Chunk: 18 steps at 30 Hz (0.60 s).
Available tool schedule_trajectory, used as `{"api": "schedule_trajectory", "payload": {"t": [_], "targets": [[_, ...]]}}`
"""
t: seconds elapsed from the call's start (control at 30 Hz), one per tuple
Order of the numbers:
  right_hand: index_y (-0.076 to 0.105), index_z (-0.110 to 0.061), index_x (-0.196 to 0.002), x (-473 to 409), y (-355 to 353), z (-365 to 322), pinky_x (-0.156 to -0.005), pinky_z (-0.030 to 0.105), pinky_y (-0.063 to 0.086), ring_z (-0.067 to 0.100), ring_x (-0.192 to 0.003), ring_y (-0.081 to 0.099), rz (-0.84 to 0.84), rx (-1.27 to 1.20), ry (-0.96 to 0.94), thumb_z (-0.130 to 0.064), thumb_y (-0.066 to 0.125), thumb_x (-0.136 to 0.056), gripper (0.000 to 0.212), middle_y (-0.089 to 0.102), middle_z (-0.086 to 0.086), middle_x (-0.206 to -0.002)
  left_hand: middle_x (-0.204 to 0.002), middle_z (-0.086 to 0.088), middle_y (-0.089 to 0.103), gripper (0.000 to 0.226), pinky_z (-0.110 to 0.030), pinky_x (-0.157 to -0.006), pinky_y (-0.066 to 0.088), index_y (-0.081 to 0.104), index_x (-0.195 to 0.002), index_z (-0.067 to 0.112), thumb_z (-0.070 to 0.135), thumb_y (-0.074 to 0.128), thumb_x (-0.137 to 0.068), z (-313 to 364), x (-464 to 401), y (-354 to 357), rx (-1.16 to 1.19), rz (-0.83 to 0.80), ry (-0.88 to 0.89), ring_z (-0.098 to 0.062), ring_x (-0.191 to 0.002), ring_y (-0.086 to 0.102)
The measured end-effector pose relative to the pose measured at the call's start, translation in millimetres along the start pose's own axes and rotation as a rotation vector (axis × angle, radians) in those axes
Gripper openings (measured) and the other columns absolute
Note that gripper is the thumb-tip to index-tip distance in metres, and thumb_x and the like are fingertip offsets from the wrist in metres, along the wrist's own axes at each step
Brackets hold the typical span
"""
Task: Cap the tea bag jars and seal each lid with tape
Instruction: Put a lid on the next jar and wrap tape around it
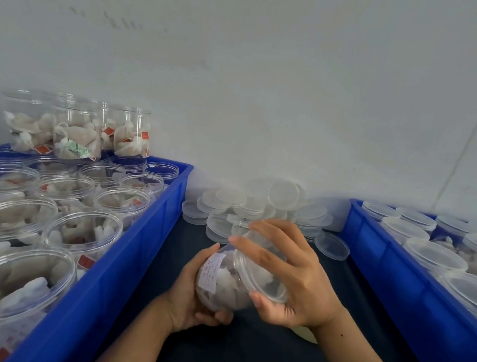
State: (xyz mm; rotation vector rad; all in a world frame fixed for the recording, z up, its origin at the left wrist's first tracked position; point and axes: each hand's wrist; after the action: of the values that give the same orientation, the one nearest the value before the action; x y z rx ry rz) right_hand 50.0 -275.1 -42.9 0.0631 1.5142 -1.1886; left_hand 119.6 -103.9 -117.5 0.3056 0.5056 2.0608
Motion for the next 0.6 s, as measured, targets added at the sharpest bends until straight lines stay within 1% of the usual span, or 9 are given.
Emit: {"api": "schedule_trajectory", "payload": {"t": [0.07,0.13,0.2,0.3,0.37,0.4,0.5,0.53,0.6], "targets": [[0.054,-0.021,-0.134,-3,-2,-1,-0.098,0.028,0.04,0.024,-0.117,0.044,-0.095,-0.009,0.094,-0.035,0.047,-0.085,0.052,0.051,0.007,-0.127,-0.079,-0.011,0.064,0.069,-0.02,-0.038,0.024,0.07,-0.102,0.013,0.07,0.034,-0.089,-3,-2,2,0.045,0.051,0.08,-0.019,-0.052,0.052],[0.049,-0.028,-0.138,-4,-3,-1,-0.096,0.024,0.04,0.017,-0.124,0.038,-0.166,-0.064,0.243,-0.033,0.041,-0.085,0.053,0.043,-0.002,-0.133,-0.085,-0.016,0.064,0.065,-0.023,-0.043,0.035,0.07,-0.103,0.012,0.067,0.039,-0.088,-6,-4,3,0.061,0.162,0.212,-0.021,-0.06,0.055],[0.042,-0.035,-0.141,-4,1,-2,-0.095,0.025,0.041,0.012,-0.128,0.036,-0.138,-0.135,0.388,-0.039,0.031,-0.093,0.049,0.038,-0.011,-0.137,-0.09,-0.018,0.065,0.062,-0.027,-0.052,0.042,0.071,-0.106,0.015,0.067,0.051,-0.078,-6,-4,7,0.039,0.262,0.298,-0.023,-0.066,0.058],[0.032,-0.039,-0.145,-1,11,-2,-0.103,0.027,0.035,0.009,-0.13,0.038,-0.042,-0.216,0.55,-0.047,0.021,-0.099,0.048,0.04,-0.018,-0.139,-0.092,-0.014,0.069,0.064,-0.03,-0.059,0.045,0.07,-0.11,0.021,0.067,0.059,-0.066,-5,-1,14,-0.025,0.327,0.334,-0.02,-0.07,0.062],[0.035,-0.039,-0.143,2,18,0,-0.107,0.029,0.033,0.005,-0.13,0.039,0.008,-0.306,0.692,-0.048,0.023,-0.1,0.046,0.042,-0.02,-0.139,-0.1,-0.01,0.071,0.068,-0.028,-0.062,0.049,0.059,-0.121,0.023,0.059,0.067,-0.064,-5,0,16,-0.102,0.361,0.362,-0.018,-0.077,0.065],[0.04,-0.038,-0.14,4,21,4,-0.109,0.032,0.034,0.006,-0.13,0.04,0.034,-0.397,0.818,-0.046,0.025,-0.101,0.042,0.044,-0.018,-0.139,-0.107,-0.007,0.07,0.07,-0.028,-0.065,0.051,0.053,-0.126,0.025,0.055,0.069,-0.064,-5,0,17,-0.161,0.377,0.379,-0.018,-0.084,0.068],[0.051,-0.039,-0.116,8,23,14,-0.105,0.049,0.041,0.02,-0.121,0.052,0.047,-0.666,1.224,-0.038,0.033,-0.102,0.023,0.056,-0.006,-0.128,-0.114,0.004,0.068,0.071,-0.03,-0.075,0.056,0.044,-0.126,0.037,0.05,0.072,-0.062,-7,-1,18,-0.248,0.392,0.409,-0.019,-0.102,0.068],[0.053,-0.038,-0.112,7,21,15,-0.104,0.05,0.042,0.022,-0.118,0.054,0.017,-0.695,1.288,-0.042,0.034,-0.101,0.023,0.058,-0.005,-0.125,-0.112,0.006,0.069,0.069,-0.03,-0.076,0.057,0.045,-0.124,0.04,0.05,0.071,-0.061,-8,-2,18,-0.249,0.396,0.412,-0.019,-0.102,0.068],[0.052,-0.037,-0.123,7,17,14,-0.104,0.049,0.042,0.019,-0.122,0.052,-0.023,-0.681,1.267,-0.062,0.032,-0.095,0.043,0.055,-0.007,-0.132,-0.107,0.002,0.071,0.062,-0.027,-0.066,0.055,0.051,-0.121,0.037,0.056,0.067,-0.064,-9,-2,19,-0.251,0.408,0.417,-0.019,-0.091,0.07]]}}
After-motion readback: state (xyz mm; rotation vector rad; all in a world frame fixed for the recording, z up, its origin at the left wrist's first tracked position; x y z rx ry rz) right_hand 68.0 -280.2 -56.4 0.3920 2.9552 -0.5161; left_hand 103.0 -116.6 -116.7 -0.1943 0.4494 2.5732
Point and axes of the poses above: each hand's wrist, its own x-axis away from the middle knuckle, its own y-axis out of the palm, z = x × y
